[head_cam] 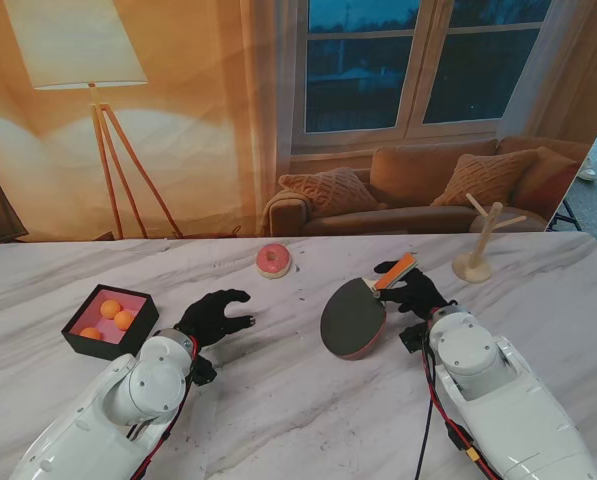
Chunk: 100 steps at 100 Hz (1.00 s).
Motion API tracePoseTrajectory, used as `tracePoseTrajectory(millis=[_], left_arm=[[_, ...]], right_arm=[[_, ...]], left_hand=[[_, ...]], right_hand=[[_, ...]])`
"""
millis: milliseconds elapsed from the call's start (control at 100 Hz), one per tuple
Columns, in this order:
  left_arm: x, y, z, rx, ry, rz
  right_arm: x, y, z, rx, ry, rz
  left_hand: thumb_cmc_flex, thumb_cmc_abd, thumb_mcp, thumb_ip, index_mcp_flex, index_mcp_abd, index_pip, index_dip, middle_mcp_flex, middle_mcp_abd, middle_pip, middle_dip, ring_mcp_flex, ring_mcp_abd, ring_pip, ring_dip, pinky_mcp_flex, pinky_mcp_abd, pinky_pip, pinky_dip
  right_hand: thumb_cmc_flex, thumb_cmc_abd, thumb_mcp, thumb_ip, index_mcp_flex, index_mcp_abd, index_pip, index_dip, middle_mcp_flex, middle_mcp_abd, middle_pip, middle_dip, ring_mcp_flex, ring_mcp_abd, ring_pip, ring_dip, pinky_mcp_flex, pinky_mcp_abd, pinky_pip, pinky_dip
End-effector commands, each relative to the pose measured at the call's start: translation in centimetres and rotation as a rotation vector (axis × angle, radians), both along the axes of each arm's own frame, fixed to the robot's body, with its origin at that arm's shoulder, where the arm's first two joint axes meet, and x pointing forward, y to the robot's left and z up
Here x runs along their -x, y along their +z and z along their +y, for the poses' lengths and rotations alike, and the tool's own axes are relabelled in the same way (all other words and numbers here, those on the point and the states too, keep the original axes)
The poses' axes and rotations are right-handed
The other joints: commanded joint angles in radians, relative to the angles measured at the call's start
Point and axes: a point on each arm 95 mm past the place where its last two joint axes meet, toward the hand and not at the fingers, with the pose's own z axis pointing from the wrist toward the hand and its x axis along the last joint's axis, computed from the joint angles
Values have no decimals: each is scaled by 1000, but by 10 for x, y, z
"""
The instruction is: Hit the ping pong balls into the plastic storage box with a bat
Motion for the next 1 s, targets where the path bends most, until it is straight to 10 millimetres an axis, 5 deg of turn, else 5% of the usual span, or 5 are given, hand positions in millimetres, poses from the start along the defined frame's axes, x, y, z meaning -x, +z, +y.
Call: tracePoseTrajectory(millis=[0,480,810,990], left_arm=[[2,0,-2,1,-8,10],[1,1,-2,0,0,11],[0,1,-2,-2,7,11],[0,1,-2,-2,9,13]], right_arm=[[-1,1,2,13,0,-7],[-8,-1,-11,9,-153,-61],[-8,-2,-28,72,-213,-71],[-8,-5,-33,64,-227,-61]], left_hand=[[-9,1,-2,17,8,12,10,8,22,0,0,0,16,13,10,7,0,2,18,-1],[-7,1,2,17,15,12,16,10,31,4,5,3,20,16,21,13,2,4,35,1],[-4,5,3,16,18,13,19,10,35,7,7,4,22,18,26,15,3,5,42,0],[0,4,4,17,18,13,19,10,35,7,8,5,22,18,27,15,3,5,45,0]], right_hand=[[-29,28,-4,34,40,-40,11,2,49,-23,13,3,32,-9,4,3,11,0,4,31],[-24,92,-27,48,328,-9,112,63,293,37,97,88,208,27,185,70,118,16,148,58],[-29,102,-23,49,443,65,163,119,419,130,258,199,404,44,478,151,322,22,422,97],[-50,112,-35,51,434,59,148,121,404,121,247,204,372,51,456,132,291,24,410,74]])
